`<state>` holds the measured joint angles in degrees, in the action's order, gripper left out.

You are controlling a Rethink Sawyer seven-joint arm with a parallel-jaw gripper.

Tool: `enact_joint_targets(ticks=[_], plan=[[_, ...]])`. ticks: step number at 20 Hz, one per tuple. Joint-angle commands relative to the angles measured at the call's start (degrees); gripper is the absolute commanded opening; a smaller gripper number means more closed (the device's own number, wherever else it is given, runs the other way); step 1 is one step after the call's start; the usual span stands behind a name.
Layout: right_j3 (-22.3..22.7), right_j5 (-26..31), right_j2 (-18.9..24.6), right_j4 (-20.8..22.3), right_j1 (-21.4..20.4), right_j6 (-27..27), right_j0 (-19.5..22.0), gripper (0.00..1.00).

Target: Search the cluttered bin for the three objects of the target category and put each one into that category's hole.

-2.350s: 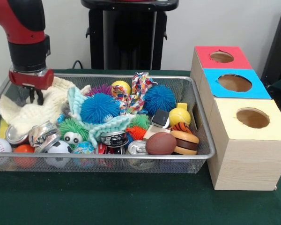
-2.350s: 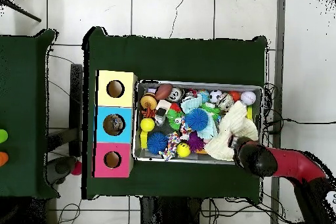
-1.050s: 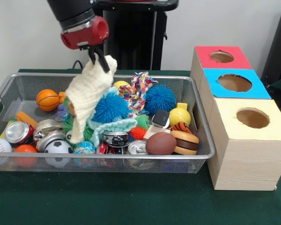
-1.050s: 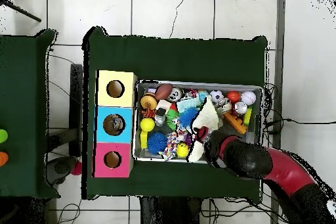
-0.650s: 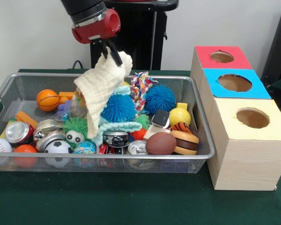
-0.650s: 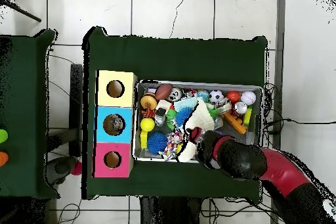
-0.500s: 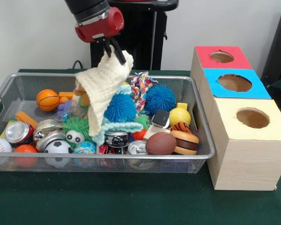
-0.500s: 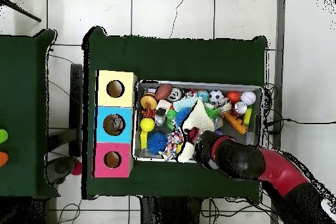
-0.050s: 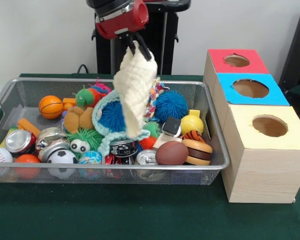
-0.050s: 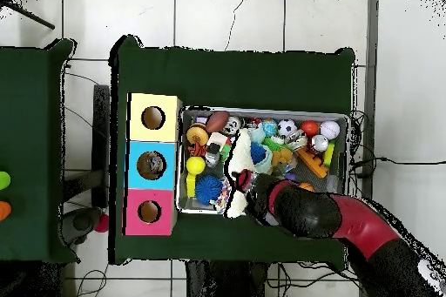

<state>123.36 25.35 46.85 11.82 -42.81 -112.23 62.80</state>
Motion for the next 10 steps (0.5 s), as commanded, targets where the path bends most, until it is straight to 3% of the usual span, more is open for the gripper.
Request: enact_joint_targets(ticks=[1, 7, 10], plan=[[2.02, -0.18, 3.64, -3.96, -1.05, -4.88, -1.39, 0.0], [2.59, -1.04, 3.37, -4.51, -1.59, -5.06, -1.97, 0.0], [1.9, -0.74, 2.07, -2.29, -1.9, -3.01, -2.53, 0.0]])
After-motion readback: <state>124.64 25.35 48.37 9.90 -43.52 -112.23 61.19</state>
